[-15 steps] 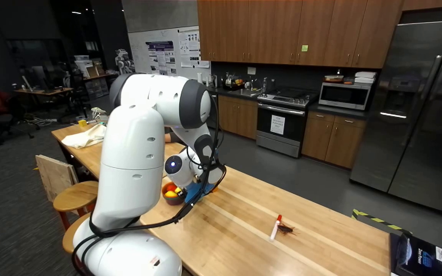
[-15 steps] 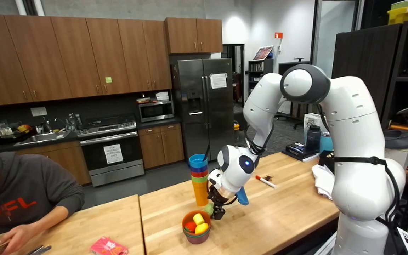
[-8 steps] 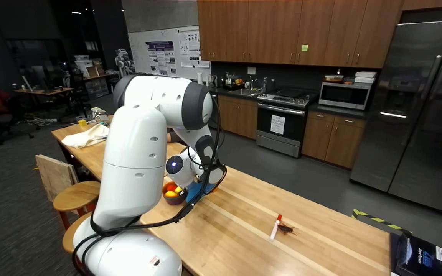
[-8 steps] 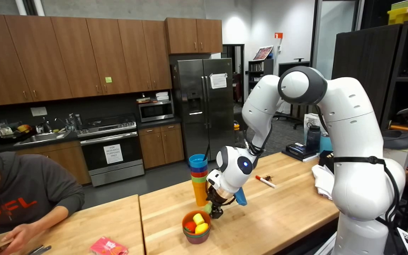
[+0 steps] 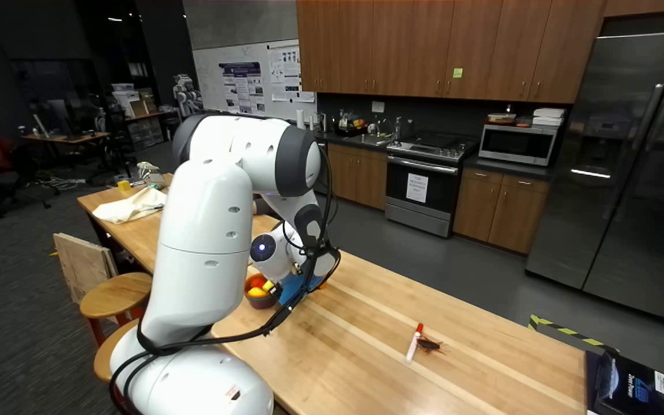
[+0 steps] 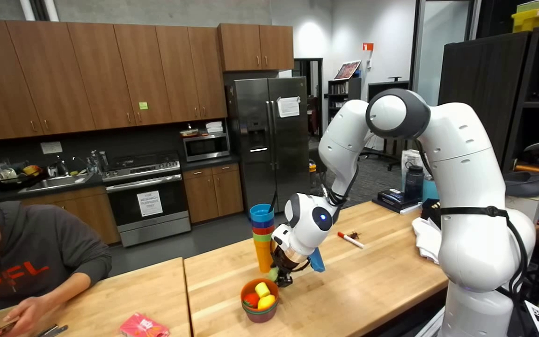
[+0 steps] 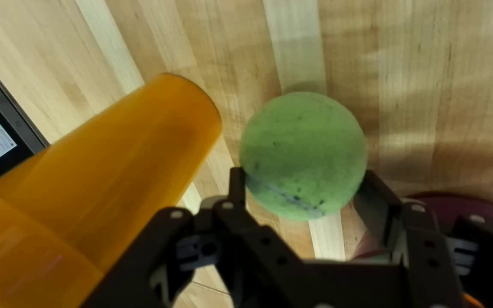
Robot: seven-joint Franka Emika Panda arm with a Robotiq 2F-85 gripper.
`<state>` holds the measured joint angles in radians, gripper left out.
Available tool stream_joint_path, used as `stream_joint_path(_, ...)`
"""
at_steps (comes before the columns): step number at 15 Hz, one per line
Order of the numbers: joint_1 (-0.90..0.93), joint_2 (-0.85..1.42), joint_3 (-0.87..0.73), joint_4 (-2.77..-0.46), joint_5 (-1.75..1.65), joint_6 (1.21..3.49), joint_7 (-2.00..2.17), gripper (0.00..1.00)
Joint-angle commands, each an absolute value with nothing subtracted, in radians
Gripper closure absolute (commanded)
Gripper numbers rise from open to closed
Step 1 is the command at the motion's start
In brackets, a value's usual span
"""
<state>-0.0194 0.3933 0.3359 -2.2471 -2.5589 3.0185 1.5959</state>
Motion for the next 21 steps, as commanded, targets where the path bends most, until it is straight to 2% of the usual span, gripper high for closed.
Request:
stream_joint_path(1,-0.046,0.405,0.345,-2.23,-2.579,3.062,1.608,0.61)
stream_joint_path(3,-0.085,0.385,0.36,-2.226,-2.591,3.13,1.631,0.61)
stream_joint_path(7,-0.032,0.289,0.189,-2.29,-2.486,3.199,1.556,0.61)
stream_joint_path(8,-0.073,0.271,0.171,-2.328,-2.354,3.203,1.397,0.61)
stream_joint_path(12,-0.089,0.175,0.038,-2.467,-2.086,3.179,1.092,0.61)
stream_joint_path(13,-0.026,0.154,-0.046,-2.484,-2.098,3.19,1.111,0.61)
stream_joint_path(21,-0.018,0.087,-0.217,-2.642,-1.73,3.123,0.792,0.61)
